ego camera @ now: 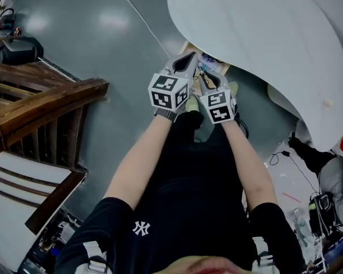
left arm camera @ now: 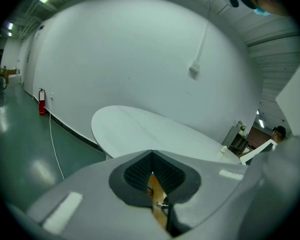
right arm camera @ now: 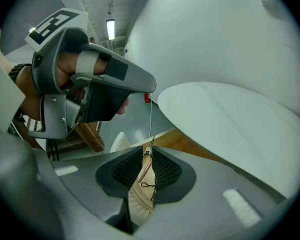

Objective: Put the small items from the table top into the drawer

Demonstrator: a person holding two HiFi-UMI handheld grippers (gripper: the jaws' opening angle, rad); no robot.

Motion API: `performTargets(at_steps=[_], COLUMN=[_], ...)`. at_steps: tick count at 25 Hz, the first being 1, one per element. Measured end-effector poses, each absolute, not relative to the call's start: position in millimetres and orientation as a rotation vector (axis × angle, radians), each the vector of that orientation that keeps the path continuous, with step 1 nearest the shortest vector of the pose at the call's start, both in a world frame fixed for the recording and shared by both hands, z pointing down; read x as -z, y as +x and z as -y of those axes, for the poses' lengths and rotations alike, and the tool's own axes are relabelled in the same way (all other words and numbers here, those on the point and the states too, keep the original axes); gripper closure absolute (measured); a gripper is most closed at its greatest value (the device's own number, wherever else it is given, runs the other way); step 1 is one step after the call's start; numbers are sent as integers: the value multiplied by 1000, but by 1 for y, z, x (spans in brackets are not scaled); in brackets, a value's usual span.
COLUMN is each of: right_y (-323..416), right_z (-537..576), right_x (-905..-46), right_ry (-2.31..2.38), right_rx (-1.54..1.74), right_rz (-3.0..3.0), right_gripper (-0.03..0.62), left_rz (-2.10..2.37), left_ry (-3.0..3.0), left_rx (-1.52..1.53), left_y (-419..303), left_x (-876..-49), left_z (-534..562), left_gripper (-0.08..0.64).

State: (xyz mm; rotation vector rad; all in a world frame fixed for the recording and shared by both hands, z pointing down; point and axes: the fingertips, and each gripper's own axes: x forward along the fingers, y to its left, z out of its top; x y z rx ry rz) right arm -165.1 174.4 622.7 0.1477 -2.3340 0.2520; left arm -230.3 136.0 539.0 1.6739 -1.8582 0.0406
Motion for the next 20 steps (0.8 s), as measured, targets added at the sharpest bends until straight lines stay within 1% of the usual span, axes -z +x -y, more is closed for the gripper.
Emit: performTargets(at_steps=[9,20], right_y=[-180,-193], right_z=[-169,-168], right_x=[-679,-716], right_ry=[142,101], right_rx=[-267,-311], right_rz=[2239,2190], right_gripper=[508,505], left_rz=[1858,1869], left_ry=[1667,1666], left_rx=[-36,-37], left_y=[-240,-251], left_x=[-571,-581], left_z=[-139,-132], left_gripper=[560,560])
